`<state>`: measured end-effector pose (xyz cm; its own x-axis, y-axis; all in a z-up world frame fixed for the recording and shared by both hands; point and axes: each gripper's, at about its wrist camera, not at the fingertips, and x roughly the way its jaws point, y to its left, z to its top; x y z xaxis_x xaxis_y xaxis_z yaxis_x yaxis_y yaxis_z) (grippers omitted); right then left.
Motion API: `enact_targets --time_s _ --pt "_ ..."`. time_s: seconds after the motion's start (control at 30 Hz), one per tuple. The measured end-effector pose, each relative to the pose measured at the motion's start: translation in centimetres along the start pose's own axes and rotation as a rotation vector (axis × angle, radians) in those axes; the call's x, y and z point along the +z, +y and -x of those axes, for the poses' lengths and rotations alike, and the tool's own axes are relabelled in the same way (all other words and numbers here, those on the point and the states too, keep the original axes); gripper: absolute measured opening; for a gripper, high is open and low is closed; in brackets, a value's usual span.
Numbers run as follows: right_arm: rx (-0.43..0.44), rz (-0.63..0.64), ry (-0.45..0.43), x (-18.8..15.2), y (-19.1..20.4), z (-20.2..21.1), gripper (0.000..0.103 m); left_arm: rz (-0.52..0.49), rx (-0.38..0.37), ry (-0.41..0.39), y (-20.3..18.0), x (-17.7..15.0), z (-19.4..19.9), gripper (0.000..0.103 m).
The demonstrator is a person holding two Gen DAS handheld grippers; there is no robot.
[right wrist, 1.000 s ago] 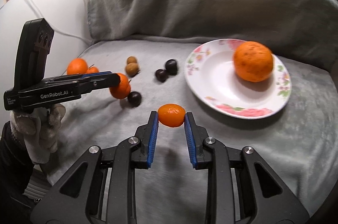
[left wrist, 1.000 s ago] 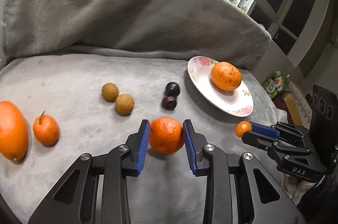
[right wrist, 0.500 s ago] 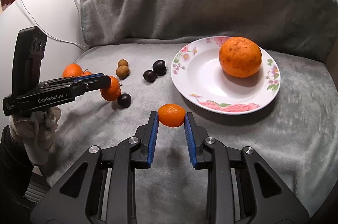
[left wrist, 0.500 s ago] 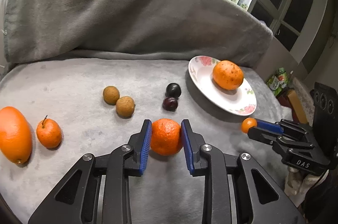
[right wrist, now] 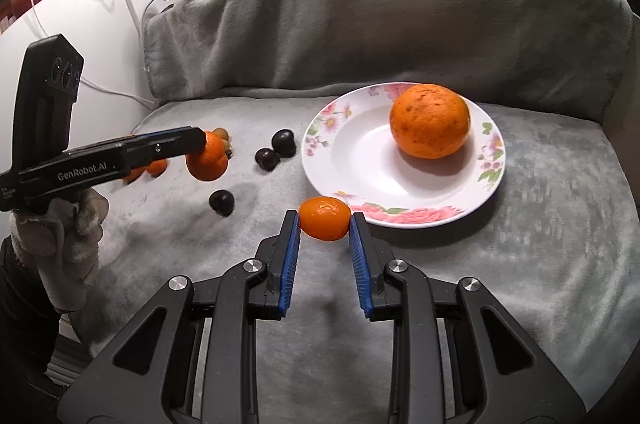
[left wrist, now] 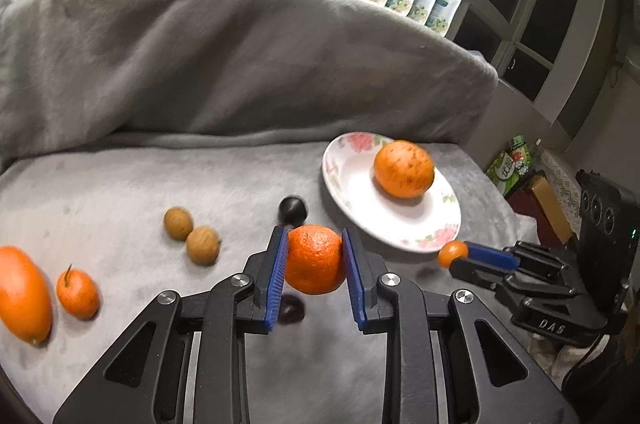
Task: Organize fruits
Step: 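Carry both tangerines onto the plate and open both grippers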
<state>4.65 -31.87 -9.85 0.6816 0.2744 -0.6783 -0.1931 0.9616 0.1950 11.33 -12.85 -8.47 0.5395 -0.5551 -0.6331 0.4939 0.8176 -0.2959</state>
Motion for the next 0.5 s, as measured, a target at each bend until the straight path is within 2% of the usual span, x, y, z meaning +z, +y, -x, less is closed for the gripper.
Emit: enact_targets --time_s 0.5 --pt "-0.028 -0.017 -0.028 1.2 -2.4 0.2 0.026 -0.076 -0.049 0.021 -3.7 3.3 -4.2 0.026"
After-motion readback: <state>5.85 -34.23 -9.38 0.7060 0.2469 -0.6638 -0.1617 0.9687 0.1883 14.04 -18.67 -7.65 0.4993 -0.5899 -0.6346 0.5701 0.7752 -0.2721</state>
